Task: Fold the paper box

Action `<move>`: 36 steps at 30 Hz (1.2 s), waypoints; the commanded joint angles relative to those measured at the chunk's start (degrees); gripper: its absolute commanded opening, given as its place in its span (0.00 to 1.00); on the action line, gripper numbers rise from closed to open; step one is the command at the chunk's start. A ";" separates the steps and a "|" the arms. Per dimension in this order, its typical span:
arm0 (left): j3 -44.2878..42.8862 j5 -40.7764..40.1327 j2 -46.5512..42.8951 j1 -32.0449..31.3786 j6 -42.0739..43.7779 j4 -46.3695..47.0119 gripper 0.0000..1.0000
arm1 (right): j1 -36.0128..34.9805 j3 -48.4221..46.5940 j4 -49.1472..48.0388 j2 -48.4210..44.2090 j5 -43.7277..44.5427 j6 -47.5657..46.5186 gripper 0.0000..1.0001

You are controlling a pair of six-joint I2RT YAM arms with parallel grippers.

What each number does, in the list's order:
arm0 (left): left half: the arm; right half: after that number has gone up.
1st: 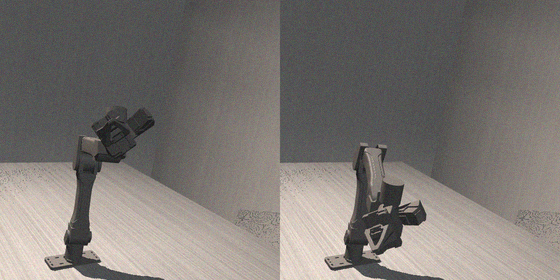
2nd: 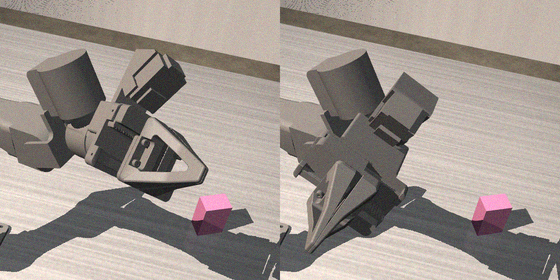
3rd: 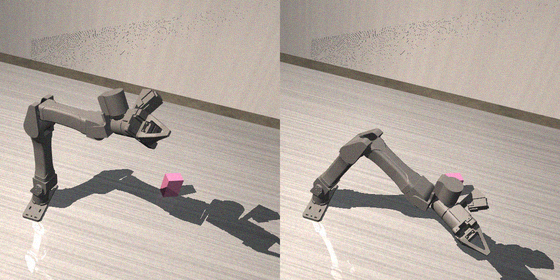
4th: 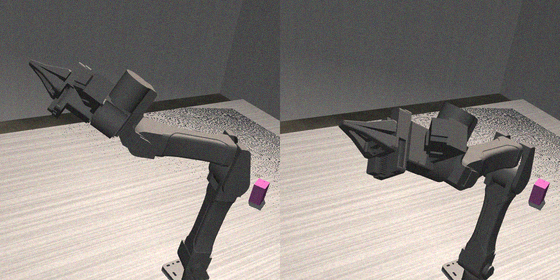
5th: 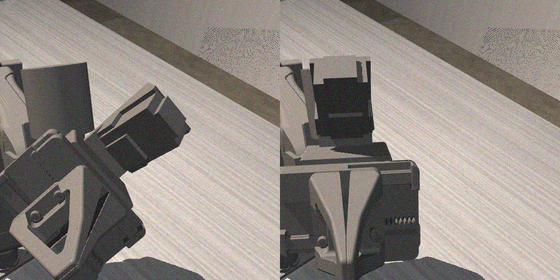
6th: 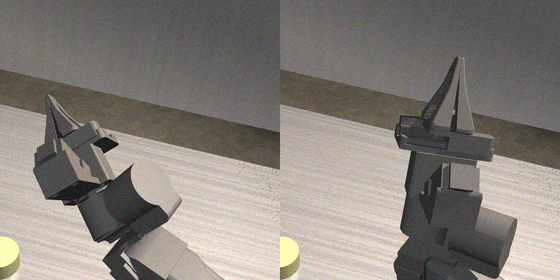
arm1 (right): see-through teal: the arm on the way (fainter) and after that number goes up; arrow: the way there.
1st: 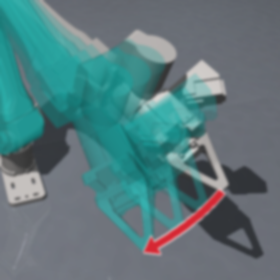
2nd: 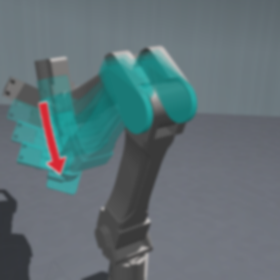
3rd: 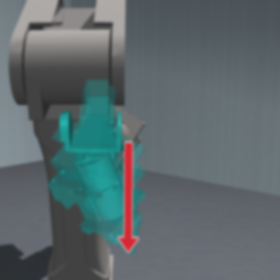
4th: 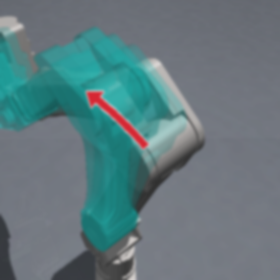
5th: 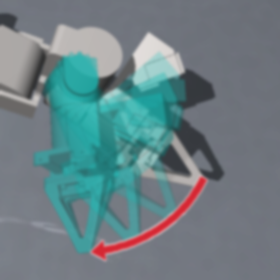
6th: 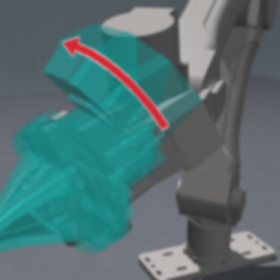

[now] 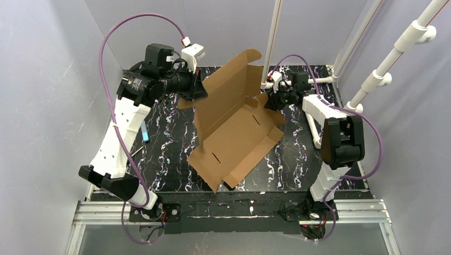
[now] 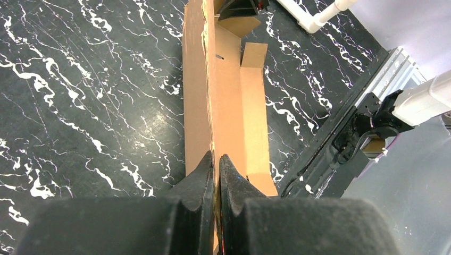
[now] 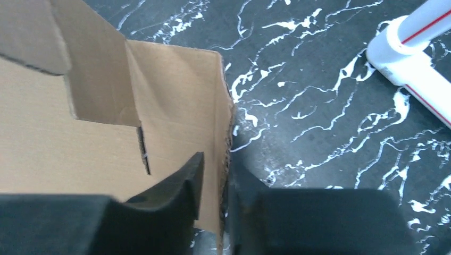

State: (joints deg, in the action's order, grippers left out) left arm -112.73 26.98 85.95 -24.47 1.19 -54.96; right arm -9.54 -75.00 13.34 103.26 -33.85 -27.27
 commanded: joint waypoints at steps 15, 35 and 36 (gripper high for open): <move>-11.64 -1.34 0.95 1.34 7.95 3.05 0.00 | -3.80 13.58 -51.59 -9.04 -2.47 19.16 0.01; 3.35 11.59 -3.94 1.23 6.29 3.87 0.00 | -4.26 39.21 -84.57 -6.76 3.78 24.26 0.01; 3.85 11.62 -4.20 1.26 6.31 3.88 0.00 | -4.26 39.77 -84.54 -6.95 3.48 24.01 0.01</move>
State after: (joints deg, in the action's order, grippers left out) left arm -110.80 36.40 84.51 -23.35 7.44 -51.88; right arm -13.63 -37.87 -67.18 98.39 -29.71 -0.78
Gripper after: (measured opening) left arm 0.014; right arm 0.040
